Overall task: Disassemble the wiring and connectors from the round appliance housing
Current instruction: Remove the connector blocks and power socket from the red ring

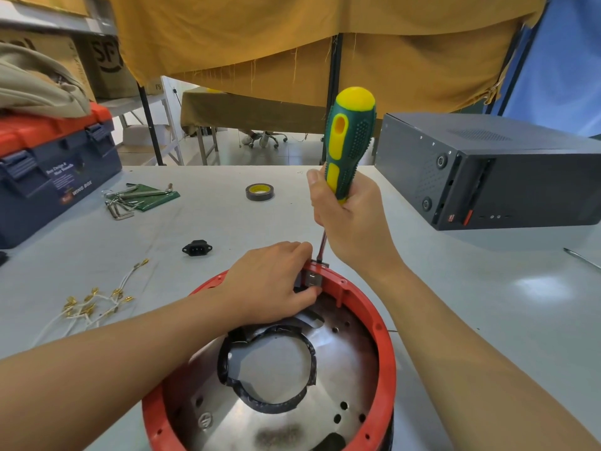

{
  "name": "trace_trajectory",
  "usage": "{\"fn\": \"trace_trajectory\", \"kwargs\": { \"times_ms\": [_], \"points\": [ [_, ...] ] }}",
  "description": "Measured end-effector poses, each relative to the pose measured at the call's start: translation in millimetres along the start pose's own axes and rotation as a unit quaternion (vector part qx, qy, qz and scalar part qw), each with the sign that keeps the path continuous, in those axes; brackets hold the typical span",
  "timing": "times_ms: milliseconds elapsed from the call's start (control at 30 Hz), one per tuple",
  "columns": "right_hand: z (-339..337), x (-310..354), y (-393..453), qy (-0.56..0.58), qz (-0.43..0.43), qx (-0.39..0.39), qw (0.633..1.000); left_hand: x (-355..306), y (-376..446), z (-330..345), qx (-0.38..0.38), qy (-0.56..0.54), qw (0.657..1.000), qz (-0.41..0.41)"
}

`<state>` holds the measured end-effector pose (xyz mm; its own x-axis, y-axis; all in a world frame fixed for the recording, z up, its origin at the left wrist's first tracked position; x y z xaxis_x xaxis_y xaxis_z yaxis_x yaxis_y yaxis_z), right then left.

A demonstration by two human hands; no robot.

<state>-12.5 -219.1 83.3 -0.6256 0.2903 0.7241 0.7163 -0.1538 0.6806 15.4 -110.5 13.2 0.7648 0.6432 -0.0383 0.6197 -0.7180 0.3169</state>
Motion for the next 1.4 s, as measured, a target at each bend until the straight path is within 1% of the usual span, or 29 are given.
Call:
{"fn": "trace_trajectory", "kwargs": {
  "times_ms": [133, 333, 600, 667, 767, 833, 933, 1067, 1400],
  "points": [
    [0, 1, -1, -0.003, -0.01, 0.0, 1.0, 0, -1, 0, -0.005, -0.001, 1.0, 0.001],
    [1, 0, 0, 0.0, -0.002, 0.007, 1.0, -3, -1, -2, -0.02, -0.003, 1.0, 0.005],
    [3, 2, -1, -0.019, -0.021, 0.018, 0.999, -4, 0, -3, -0.005, 0.004, 1.0, -0.014],
    [3, 2, 0, -0.016, -0.013, 0.021, 1.0, -2, 1, -3, 0.009, -0.005, 1.0, -0.017],
    [0, 1, 1, -0.011, 0.006, 0.026, 1.0, 5, 1, -6, 0.066, -0.051, 0.996, -0.004],
    [0, 1, 1, -0.004, 0.015, 0.028, 0.999, 8, 2, -8, 0.088, -0.075, 0.993, 0.012],
    [2, 1, 2, -0.005, 0.019, 0.032, 0.999, 9, 3, -9, 0.077, -0.089, 0.993, 0.017],
    [3, 0, 3, -0.005, 0.021, 0.036, 0.999, 8, 3, -8, 0.067, -0.074, 0.995, 0.012],
    [-1, 0, 3, 0.017, 0.026, 0.019, 0.999, 6, 0, -7, 0.038, -0.051, 0.998, 0.006]
  ]
}}
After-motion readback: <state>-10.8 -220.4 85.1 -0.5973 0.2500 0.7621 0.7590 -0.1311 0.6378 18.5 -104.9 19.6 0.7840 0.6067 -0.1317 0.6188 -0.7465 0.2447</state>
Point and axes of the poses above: each hand's wrist, its own y-axis towards the middle knuckle, its own z-axis out of the palm, x = y × z, the point moved 4 cm from there along y, towards the middle knuckle, and after that the axes turned 2 degrees about y, right-handed, at the moved point
